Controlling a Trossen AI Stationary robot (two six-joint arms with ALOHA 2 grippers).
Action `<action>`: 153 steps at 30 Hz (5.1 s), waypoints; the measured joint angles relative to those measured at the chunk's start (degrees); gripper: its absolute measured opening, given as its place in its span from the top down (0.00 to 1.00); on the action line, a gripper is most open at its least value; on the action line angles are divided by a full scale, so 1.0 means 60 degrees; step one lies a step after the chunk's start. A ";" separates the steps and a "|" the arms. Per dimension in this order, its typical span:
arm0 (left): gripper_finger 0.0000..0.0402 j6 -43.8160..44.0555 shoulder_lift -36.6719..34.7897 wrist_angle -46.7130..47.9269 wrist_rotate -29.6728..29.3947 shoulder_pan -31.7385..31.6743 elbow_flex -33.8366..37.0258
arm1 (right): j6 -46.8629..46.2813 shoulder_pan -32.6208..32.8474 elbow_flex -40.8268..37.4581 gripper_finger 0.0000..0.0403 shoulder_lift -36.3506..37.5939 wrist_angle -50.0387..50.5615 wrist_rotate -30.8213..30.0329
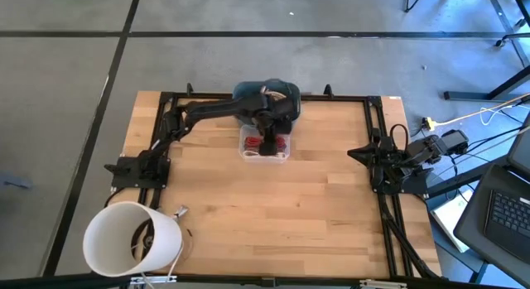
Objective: Pick & Place USB Port
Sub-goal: Return to Home Position
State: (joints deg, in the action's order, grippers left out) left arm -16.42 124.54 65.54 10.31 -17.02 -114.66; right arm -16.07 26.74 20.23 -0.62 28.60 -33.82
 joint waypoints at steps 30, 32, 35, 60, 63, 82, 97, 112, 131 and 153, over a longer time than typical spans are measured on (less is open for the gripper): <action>0.69 0.2681 -0.4873 -0.5258 0.3016 0.0275 -0.0806 | 0.0000 0.0003 0.0000 0.93 0.0001 0.0003 0.0073; 0.69 0.2292 -0.5224 -0.5515 0.3024 0.0365 -0.0604 | 0.0001 0.0003 0.0000 0.93 0.0002 -0.0001 0.0073; 0.69 0.1954 -0.5946 -0.6346 0.3053 0.0533 0.0317 | -0.0001 0.0001 0.0000 0.93 0.0000 0.0000 0.0073; 0.69 0.2421 -1.4326 -1.8869 0.1620 0.0576 1.7185 | 0.0017 0.0000 0.0000 0.93 0.0000 0.0000 0.0073; 0.69 0.2366 -1.4818 -1.9502 0.1013 0.0812 1.8304 | -0.0001 0.0004 0.0000 0.93 0.0000 0.0000 0.0073; 0.70 0.2589 -2.0762 -1.2015 -0.0496 0.1341 1.9028 | 0.0009 0.0000 0.0000 0.92 0.0003 0.0004 0.0073; 0.69 0.1128 -2.0758 -1.1157 -0.1226 0.2804 1.9028 | 0.0021 0.0004 0.0000 0.92 0.0004 0.0004 0.0076; 0.69 0.1613 -2.0758 -1.1159 -0.1303 0.2616 1.9028 | 0.0014 0.0003 0.0000 0.92 0.0004 0.0000 0.0076; 0.70 0.1613 -2.0758 -1.1166 -0.1312 0.2616 1.9032 | 0.0640 0.0004 -0.0058 0.93 0.0000 0.0992 0.1441; 0.69 0.1613 -2.0758 -1.1170 -0.1312 0.2616 1.9032 | 0.1478 -0.4151 -0.0651 0.93 0.0058 0.0128 0.5891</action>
State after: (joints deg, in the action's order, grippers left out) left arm -6.74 -0.01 -1.48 2.44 -1.32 -0.47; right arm -7.21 1.84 16.32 -0.27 29.37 1.52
